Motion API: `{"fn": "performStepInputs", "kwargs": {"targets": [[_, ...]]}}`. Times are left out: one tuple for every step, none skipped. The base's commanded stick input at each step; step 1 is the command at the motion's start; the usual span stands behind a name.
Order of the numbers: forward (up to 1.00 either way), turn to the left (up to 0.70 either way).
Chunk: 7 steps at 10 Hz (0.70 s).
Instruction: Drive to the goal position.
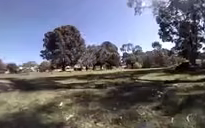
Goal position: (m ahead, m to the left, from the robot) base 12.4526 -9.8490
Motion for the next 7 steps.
{"fn": "performStepInputs", "kwargs": {"targets": [[1.0, 0.27], [1.0, 0.27], [1.0, 0.27], [1.0, 0.27], [1.0, 0.27], [1.0, 0.27], [1.0, 0.27]]}}
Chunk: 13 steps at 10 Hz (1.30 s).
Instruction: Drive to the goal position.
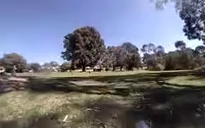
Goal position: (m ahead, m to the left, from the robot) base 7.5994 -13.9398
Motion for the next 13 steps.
{"fn": "performStepInputs", "kwargs": {"targets": [[1.0, 0.0], [1.0, 0.0], [1.0, 0.0], [1.0, 0.0], [1.0, 0.0], [1.0, 0.0], [1.0, 0.0], [1.0, 0.0], [1.0, 0.13], [1.0, 0.27], [1.0, 0.27], [1.0, 0.24], [1.0, 0.1]]}}
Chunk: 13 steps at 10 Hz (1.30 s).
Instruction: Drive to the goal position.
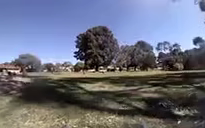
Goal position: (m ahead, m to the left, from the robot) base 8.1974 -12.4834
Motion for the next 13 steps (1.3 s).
{"fn": "performStepInputs", "kwargs": {"targets": [[1.0, 0.0], [1.0, 0.0], [1.0, 0.0], [1.0, 0.0], [1.0, 0.0], [1.0, 0.0], [1.0, 0.27], [1.0, 0.27], [1.0, 0.12], [1.0, 0.0], [1.0, 0.0], [1.0, 0.0], [1.0, 0.0]]}}
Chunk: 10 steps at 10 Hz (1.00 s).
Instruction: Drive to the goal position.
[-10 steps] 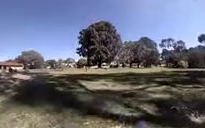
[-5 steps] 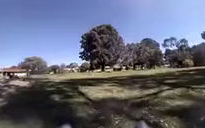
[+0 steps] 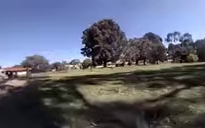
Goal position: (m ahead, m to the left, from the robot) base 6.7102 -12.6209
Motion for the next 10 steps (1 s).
{"fn": "performStepInputs", "kwargs": {"targets": [[1.0, 0.1], [1.0, 0.24], [1.0, 0.15], [1.0, 0.0], [1.0, 0.0], [1.0, 0.03], [1.0, 0.19], [1.0, 0.0], [1.0, 0.0], [1.0, 0.09]]}}
